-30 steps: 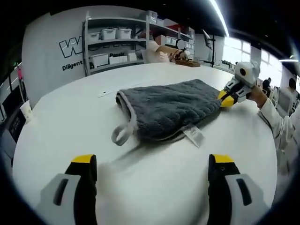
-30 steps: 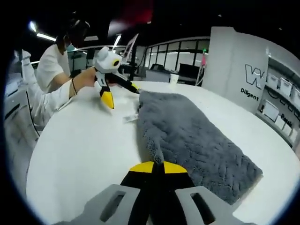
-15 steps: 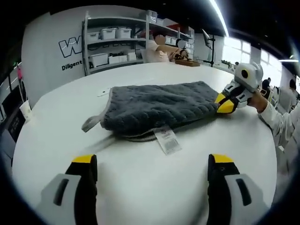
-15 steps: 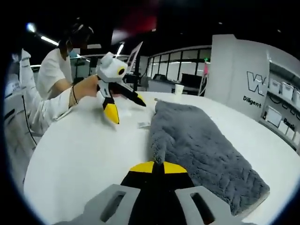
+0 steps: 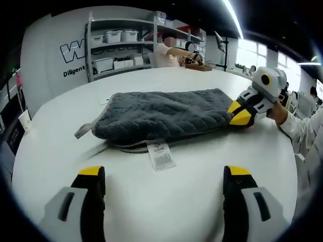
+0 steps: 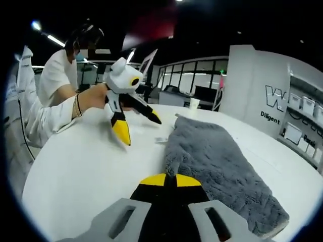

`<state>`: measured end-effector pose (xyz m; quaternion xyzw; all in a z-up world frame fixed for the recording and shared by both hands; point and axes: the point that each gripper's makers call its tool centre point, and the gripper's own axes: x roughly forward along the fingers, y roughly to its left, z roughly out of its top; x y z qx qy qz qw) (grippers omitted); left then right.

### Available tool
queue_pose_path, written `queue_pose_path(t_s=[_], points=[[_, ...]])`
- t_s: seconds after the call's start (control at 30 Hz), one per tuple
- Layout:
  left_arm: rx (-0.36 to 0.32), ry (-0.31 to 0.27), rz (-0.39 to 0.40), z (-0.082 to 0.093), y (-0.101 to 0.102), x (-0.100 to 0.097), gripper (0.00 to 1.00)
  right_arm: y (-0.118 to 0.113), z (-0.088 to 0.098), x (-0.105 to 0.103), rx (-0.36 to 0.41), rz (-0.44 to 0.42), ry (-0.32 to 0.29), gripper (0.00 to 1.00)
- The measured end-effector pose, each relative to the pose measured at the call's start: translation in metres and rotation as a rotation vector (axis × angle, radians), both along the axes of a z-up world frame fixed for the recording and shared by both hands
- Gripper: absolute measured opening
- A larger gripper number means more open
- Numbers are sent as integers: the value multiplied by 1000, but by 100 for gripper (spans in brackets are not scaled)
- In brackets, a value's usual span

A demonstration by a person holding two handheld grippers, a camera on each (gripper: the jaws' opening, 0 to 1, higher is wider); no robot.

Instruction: Open the folded towel by lifting each exposed corner and separating the folded layers until the towel lies flat within the target outline without major curled edges

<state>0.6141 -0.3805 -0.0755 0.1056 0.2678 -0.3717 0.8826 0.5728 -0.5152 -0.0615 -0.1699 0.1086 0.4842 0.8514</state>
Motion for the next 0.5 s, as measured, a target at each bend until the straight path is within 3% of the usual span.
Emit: queue_pose_path(t_s=[0.2, 0.37, 0.5], points=[[-13, -2, -7, 1, -2, -1, 95, -4, 10, -3, 2, 23, -37, 4], [-33, -3, -16, 3, -5, -2, 94, -8, 18, -2, 56, 8, -1, 37], [-36, -3, -18, 3, -6, -2, 93, -22, 23, 4, 63, -33, 6, 51]])
